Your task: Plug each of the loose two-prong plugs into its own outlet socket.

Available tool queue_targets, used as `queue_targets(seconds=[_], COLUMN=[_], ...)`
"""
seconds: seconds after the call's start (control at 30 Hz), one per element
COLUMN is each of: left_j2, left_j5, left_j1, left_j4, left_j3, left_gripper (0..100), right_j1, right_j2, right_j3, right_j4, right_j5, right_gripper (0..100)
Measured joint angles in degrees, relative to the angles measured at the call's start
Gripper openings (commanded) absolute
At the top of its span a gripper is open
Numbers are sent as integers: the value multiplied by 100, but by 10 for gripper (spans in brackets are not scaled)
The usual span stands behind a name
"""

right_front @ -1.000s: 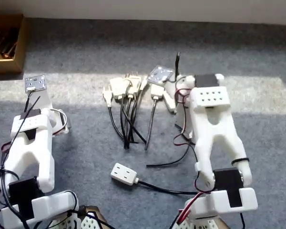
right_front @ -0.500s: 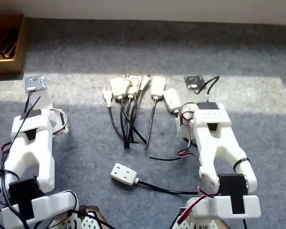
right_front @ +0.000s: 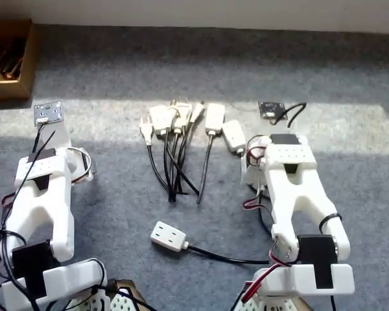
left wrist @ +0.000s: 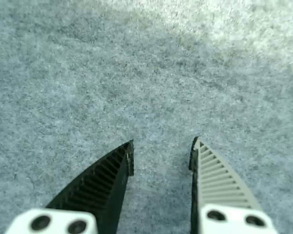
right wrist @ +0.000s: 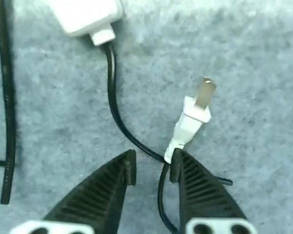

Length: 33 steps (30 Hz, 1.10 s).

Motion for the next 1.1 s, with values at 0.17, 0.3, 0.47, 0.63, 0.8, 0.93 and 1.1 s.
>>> queue_targets(seconds=[0.17,0.3,0.47,0.63,0.8,0.93,1.1], left_j2=[0,0,0,0,0,0,0], left_j5=[0,0,0,0,0,0,0], left_j1=[0,0,0,0,0,0,0], left_j4=[0,0,0,0,0,0,0], left_j3=[0,0,0,0,0,0,0], left_gripper=[204,204,204,204,204,204,204], right_j1=[202,484,519,536,519,527,554], right_j2=[0,0,0,0,0,334,870], right_j3=[149,536,615,651,659,651,229], right_j4=[-281,-571,-642,-1011,-1196,-1213,-949], right_j5=[0,0,0,0,0,0,0], right_gripper=[132,132,132,132,132,132,132])
